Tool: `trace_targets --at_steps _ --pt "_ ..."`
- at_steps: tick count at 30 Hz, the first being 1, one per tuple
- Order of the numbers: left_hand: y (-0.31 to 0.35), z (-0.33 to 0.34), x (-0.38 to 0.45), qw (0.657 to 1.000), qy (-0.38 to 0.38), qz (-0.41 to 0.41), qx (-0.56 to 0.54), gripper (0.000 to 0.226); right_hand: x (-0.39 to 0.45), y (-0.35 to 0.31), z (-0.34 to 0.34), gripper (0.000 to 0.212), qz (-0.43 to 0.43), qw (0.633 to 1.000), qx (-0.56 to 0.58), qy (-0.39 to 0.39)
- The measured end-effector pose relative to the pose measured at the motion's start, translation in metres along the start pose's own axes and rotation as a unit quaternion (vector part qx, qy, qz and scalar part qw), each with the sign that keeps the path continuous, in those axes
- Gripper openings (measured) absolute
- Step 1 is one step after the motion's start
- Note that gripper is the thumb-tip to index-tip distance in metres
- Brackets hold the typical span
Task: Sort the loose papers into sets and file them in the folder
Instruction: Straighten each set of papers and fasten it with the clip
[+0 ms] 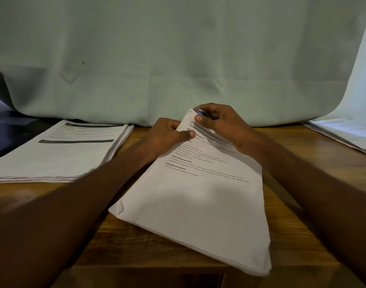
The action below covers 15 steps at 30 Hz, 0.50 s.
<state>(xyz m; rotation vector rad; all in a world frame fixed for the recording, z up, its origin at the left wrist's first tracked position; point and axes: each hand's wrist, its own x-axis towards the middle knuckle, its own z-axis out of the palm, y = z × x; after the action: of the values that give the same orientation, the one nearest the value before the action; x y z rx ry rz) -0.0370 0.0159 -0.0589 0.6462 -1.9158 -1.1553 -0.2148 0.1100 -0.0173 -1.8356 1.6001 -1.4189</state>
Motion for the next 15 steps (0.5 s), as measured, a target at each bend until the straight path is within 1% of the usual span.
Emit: trace_targets --at_steps 2,5,8,11,14,15 --pt "0.002 -0.002 -0.001 1.000 -0.004 -0.011 -0.013 0.030 0.001 -0.001 -0.002 0.030 0.002 1.000 0.012 0.009" --pt "0.006 0.000 -0.003 0.999 -0.006 -0.024 -0.038 0.035 0.003 0.003 -0.004 0.030 0.017 0.998 0.028 0.045" --pt "0.019 -0.004 -0.007 0.997 0.012 -0.046 -0.063 0.030 0.002 0.008 -0.011 0.022 0.026 0.998 0.035 0.054" --pt "0.028 -0.010 -0.011 0.996 0.051 -0.064 -0.036 0.021 0.000 0.015 -0.008 0.017 0.019 0.999 0.013 0.026" --pt "0.029 -0.012 -0.012 0.995 0.086 -0.037 -0.016 0.020 -0.001 0.013 0.003 0.016 0.001 1.000 0.006 -0.016" --pt "0.028 -0.013 -0.011 0.994 0.099 -0.033 -0.007 0.017 0.000 0.012 0.005 0.015 -0.010 1.000 -0.002 -0.017"
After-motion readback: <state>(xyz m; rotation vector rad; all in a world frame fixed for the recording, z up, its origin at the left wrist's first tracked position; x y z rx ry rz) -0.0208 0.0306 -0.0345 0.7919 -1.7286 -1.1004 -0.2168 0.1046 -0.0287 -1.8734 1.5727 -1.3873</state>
